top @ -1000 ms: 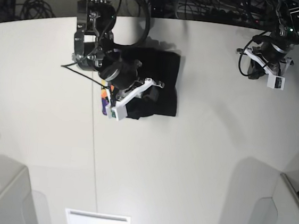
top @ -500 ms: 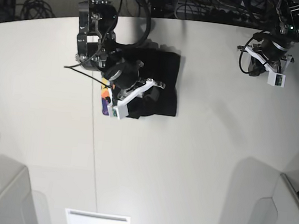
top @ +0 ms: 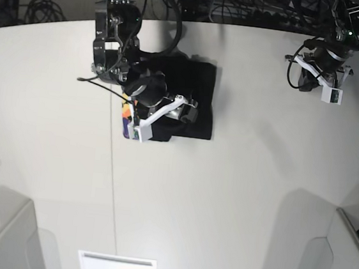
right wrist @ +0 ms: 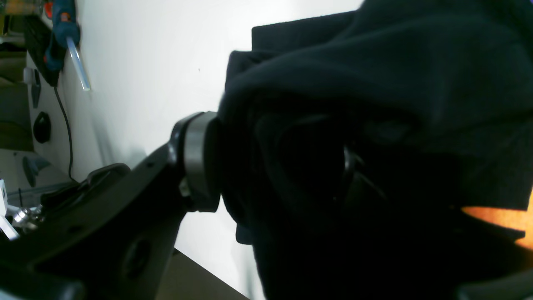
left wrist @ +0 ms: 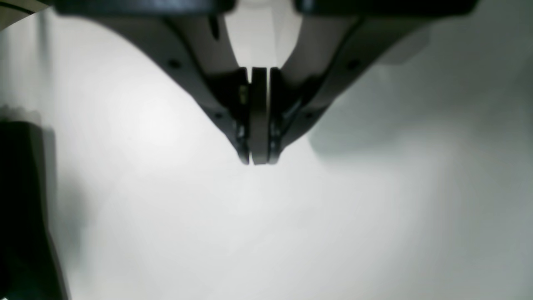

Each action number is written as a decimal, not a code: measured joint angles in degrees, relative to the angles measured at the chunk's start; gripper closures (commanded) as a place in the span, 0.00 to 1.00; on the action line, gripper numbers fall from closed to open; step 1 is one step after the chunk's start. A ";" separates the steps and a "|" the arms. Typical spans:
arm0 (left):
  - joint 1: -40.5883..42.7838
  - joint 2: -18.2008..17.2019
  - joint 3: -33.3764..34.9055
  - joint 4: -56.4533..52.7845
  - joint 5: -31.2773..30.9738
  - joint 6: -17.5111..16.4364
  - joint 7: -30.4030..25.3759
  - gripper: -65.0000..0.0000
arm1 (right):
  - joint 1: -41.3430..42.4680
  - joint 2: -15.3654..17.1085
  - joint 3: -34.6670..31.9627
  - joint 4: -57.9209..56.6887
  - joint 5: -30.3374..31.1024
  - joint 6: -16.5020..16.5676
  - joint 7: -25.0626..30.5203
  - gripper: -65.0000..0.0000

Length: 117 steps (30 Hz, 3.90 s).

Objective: Fold the T-shirt properly
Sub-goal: 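Press and flip the folded bundle over with the right gripper, then release the right gripper and smooth the bundle edge with the left gripper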

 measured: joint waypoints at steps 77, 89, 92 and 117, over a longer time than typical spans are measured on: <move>0.79 -0.57 0.42 4.74 -0.46 -9.88 -0.04 1.00 | 6.97 11.91 -22.36 3.43 0.68 -5.33 10.40 1.00; -3.85 1.92 1.27 3.19 -24.22 -10.34 3.50 0.13 | -4.31 19.74 -8.22 11.26 0.37 -5.90 10.73 1.00; -8.11 2.29 3.63 2.01 -25.81 -10.36 6.97 0.10 | -6.54 19.91 -6.38 11.26 0.87 -5.68 10.84 1.00; -20.33 4.48 26.18 -19.93 -19.76 5.86 4.02 0.10 | -16.20 16.92 12.96 12.13 0.90 5.86 17.57 1.00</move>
